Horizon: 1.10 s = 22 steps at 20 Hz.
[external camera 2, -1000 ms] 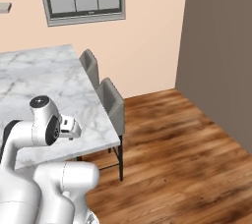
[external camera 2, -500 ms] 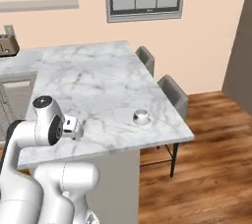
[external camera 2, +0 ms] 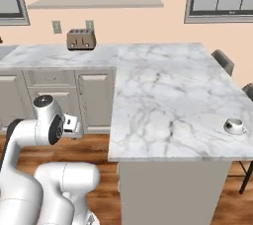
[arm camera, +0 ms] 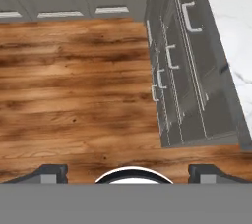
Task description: Clear the mugs and bowl far away from the sink.
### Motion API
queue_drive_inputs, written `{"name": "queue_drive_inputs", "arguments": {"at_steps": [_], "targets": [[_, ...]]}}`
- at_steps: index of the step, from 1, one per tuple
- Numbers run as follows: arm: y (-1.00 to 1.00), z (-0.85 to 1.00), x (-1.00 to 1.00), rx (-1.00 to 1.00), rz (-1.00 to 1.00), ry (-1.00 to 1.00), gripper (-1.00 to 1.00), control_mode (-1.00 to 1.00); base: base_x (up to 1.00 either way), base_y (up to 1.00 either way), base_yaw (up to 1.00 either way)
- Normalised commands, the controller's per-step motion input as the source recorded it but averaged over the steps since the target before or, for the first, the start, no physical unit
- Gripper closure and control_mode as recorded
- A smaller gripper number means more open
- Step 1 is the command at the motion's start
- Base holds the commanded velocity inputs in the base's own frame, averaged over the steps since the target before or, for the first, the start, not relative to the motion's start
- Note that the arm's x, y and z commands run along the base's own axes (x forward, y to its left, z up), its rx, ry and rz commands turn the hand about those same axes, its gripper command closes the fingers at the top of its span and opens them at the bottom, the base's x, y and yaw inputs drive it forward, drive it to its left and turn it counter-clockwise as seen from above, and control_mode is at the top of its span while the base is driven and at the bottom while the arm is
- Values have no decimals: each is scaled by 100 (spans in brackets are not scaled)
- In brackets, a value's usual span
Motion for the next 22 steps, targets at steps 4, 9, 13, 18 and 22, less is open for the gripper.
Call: {"name": "queue_drive_inputs", "arguments": {"at_steps": [4,9,13,18,22], "targets": [[0,0,0,0,0,0,-100,100,-19,100,26],[0,0,0,0,0,0,-100,100,-1,100,14],[0,0,0,0,0,0,-100,100,20,100,7],[0,0,0,0,0,0,-100,100,63,54,8],[0,0,0,0,0,0,-100,100,80,62,3]]}}
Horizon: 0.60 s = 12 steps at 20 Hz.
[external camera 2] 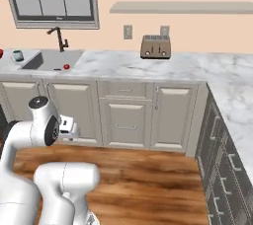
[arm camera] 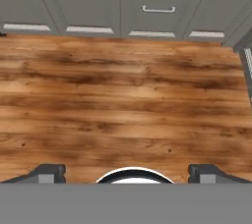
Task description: Clear the mugs and bowl far away from the sink.
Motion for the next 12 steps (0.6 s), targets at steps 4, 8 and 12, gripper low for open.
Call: {"name": "queue_drive_inputs", "arguments": {"at_steps": [4,8,12], "targets": [[0,0,0,0,0,0,-100,100,85,74,1],[0,0,0,0,0,0,-100,100,99,92,0],[0,0,0,0,0,0,-100,100,95,94,0]]}}
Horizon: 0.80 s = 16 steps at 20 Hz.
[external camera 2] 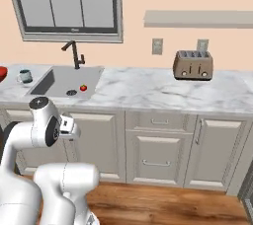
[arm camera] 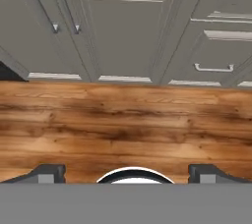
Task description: Clear the mugs and bowl far away from the sink.
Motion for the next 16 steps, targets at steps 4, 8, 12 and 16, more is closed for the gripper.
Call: {"name": "queue_drive_inputs", "arguments": {"at_steps": [4,8,12,16], "targets": [[0,0,0,0,0,0,-100,100,84,100,-2],[0,0,0,0,0,0,-100,100,88,100,-8],[0,0,0,0,0,0,-100,100,79,100,-11],[0,0,0,0,0,0,-100,100,27,100,-10]]}}
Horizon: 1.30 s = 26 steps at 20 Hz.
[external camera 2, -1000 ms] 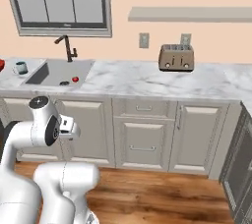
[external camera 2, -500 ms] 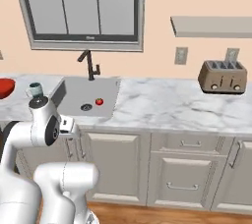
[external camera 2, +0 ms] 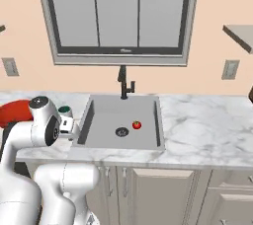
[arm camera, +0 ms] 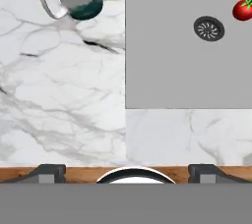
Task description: Clear the mugs and bowl far away from the sink.
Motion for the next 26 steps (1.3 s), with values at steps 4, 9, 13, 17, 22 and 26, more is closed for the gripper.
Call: {"name": "queue_drive_inputs", "arguments": {"at_steps": [4,9,13,17,22,26], "targets": [[0,0,0,0,0,0,-100,100,11,76,-5],[0,0,0,0,0,0,-100,100,0,29,-2],[0,0,0,0,0,0,-100,100,26,23,0],[0,0,0,0,0,0,-100,100,62,29,0],[12,0,24,0,-7,0,-100,-100,0,0,0],[36,0,21,0,-28,0,-100,-100,0,0,0]]}}
